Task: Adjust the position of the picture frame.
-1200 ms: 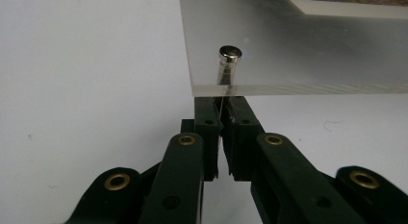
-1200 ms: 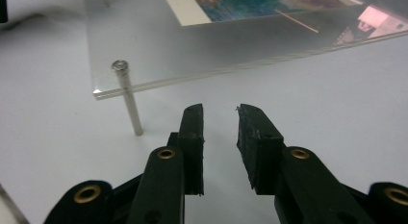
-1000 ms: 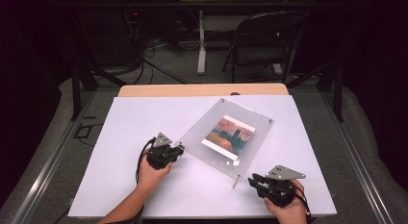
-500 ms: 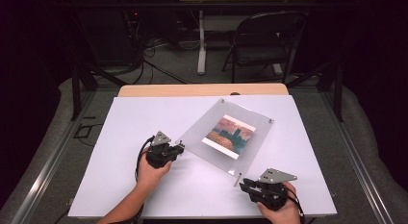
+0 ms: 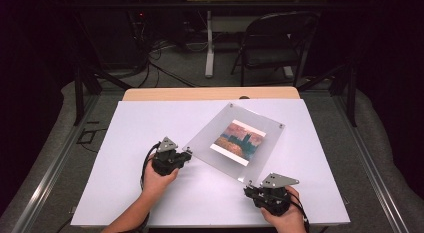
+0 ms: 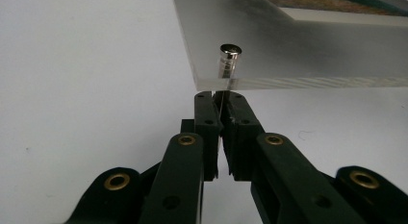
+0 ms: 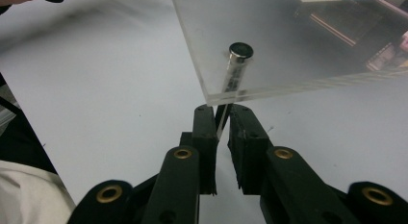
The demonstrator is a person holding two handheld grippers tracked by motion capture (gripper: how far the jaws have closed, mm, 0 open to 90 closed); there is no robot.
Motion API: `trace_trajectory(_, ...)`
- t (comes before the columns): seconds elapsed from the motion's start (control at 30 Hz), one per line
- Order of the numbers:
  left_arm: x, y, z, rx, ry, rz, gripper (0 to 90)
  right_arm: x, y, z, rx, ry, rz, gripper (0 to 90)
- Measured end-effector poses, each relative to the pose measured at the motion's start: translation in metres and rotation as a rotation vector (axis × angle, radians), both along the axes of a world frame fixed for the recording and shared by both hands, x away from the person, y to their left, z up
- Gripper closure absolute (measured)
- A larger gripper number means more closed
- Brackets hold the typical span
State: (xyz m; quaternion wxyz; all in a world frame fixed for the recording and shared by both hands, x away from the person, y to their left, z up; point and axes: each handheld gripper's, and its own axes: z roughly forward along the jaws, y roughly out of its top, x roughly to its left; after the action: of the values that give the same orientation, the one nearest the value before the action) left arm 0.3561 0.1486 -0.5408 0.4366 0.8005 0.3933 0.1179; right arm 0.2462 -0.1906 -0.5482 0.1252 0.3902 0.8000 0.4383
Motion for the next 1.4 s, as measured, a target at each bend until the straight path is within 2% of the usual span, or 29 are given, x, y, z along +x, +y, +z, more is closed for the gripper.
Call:
trace_trajectory(0.2,0.000,0.000,0.000,0.000,-0.002,0.000,85.1,0.001,0.000,0.000,0.004,0.018,-0.002,85.2)
trace_trajectory(0.3,0.000,0.000,0.001,-0.004,-0.007,-0.001,85.2,0.001,-0.003,0.001,0.025,0.023,-0.003,85.5)
trace_trajectory(0.57,-0.002,0.000,0.002,-0.008,-0.011,-0.014,85.3,0.000,-0.004,0.003,0.018,0.016,-0.010,85.6)
trace_trajectory(0.83,-0.004,0.000,0.005,-0.013,-0.019,-0.022,85.4,-0.002,-0.007,0.005,0.036,0.012,-0.022,85.6)
trace_trajectory(0.97,-0.008,0.000,0.008,-0.020,-0.021,-0.023,85.4,-0.002,-0.009,0.006,0.043,0.009,-0.024,85.7)
trace_trajectory(1.23,-0.020,0.005,0.016,-0.023,-0.054,-0.028,85.4,0.003,-0.014,0.007,0.067,0.009,-0.040,85.7)
trace_trajectory(1.4,-0.029,0.008,0.019,-0.028,-0.059,-0.028,85.5,0.013,-0.019,0.006,0.082,0.014,-0.070,85.7)
